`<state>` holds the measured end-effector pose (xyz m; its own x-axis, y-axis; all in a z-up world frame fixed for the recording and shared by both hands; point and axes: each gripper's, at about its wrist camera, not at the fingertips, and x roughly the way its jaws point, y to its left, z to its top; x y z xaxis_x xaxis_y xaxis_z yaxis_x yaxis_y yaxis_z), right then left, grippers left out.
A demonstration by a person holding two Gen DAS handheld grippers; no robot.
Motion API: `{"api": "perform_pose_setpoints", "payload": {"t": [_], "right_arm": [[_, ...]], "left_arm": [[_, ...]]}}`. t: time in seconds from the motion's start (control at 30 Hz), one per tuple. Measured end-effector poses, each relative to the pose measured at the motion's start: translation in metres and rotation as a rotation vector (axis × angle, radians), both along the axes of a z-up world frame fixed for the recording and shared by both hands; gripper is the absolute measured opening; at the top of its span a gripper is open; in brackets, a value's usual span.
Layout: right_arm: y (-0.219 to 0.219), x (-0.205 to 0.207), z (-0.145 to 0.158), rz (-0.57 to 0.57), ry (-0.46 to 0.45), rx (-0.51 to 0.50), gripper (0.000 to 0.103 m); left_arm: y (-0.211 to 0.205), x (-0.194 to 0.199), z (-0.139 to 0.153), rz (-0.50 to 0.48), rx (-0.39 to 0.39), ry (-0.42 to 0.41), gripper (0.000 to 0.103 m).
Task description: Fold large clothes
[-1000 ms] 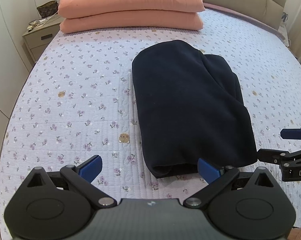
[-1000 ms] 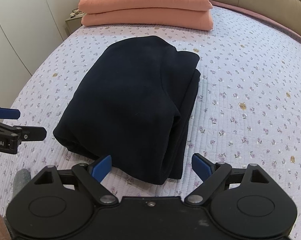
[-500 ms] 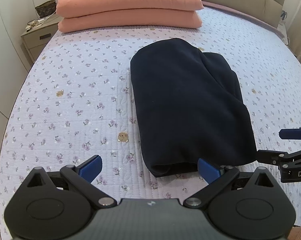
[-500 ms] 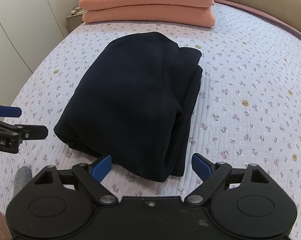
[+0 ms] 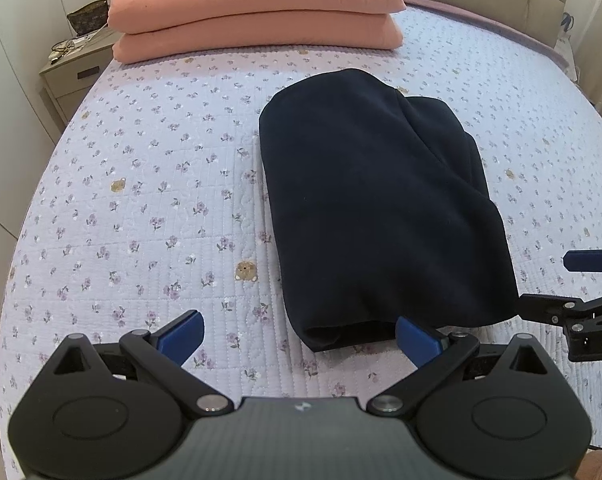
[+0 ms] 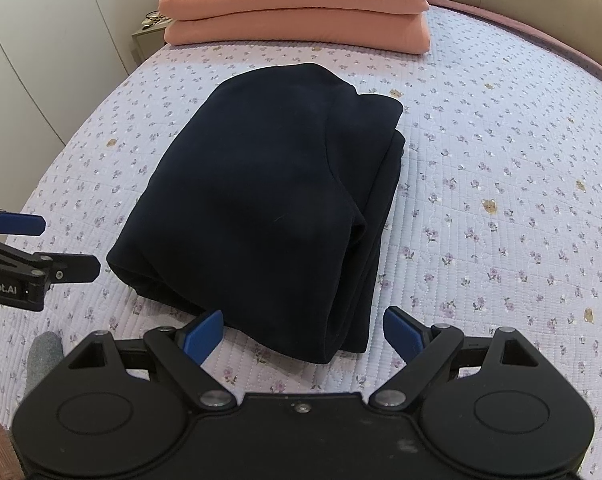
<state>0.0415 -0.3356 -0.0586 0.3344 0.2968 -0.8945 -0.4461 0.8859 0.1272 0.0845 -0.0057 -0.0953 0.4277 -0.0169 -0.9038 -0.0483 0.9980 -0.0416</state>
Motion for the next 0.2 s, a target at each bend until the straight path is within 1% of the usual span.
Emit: {"api": "perform_pose_setpoints", "payload": {"t": [0.2], "right_arm": [[-0.0004, -0.0002, 0.0002, 0.001, -0.001, 0.000, 0.103]], "left_arm": [[-0.0015, -0.0008, -0.0004, -0.012, -0.011, 0.003, 0.103]]}}
